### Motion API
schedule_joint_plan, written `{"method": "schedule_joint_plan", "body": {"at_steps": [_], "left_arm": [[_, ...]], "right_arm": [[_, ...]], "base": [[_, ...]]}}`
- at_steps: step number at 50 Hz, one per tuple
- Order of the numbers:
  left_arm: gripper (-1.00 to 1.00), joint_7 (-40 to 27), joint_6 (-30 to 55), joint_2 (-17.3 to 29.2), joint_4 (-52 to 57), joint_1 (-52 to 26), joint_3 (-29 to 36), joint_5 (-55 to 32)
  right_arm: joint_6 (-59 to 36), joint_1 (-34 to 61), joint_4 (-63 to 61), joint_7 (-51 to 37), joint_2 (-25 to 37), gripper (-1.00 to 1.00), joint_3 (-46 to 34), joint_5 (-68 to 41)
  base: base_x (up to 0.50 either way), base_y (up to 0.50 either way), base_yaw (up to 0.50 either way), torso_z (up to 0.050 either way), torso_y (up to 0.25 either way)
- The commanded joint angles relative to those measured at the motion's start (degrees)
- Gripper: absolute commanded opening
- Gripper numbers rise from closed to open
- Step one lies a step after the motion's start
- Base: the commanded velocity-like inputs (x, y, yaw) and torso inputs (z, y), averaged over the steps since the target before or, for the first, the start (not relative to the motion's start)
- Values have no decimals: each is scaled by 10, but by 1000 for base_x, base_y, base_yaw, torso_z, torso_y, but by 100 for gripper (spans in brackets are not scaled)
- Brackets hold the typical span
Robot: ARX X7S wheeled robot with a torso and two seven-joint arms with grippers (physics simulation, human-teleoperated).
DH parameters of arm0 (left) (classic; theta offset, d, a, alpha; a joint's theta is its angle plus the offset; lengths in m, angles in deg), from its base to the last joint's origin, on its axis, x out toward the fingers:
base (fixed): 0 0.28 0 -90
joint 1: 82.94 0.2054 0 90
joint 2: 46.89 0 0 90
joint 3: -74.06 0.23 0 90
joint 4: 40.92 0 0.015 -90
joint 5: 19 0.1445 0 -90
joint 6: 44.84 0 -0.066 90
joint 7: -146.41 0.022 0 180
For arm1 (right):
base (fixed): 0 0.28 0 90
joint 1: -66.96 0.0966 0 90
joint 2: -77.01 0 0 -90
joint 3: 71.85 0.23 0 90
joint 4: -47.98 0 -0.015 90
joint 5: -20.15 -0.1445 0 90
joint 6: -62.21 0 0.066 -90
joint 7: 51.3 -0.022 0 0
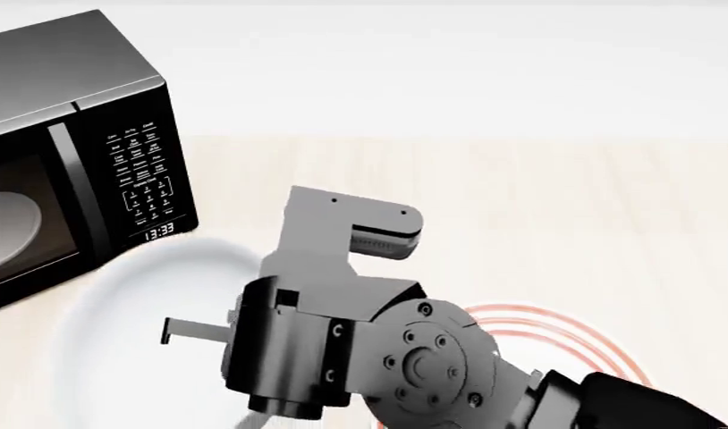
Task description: Put the white bowl to the right of the plate.
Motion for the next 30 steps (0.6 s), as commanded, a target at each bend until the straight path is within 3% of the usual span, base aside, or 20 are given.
{"method": "schedule_joint_plan", "body": {"at_steps": [1, 30], "left_arm": [[100, -5, 0, 3, -2, 0, 3, 0], [100, -11, 5, 18, -7, -8, 38, 11]], "right_arm": [[-10, 39, -18, -6, 70, -100, 48, -35], [-31, 47, 95, 65, 233, -100, 95, -63]], "base": [[0, 0, 0, 0, 0], [0, 0, 0, 0, 0]]}}
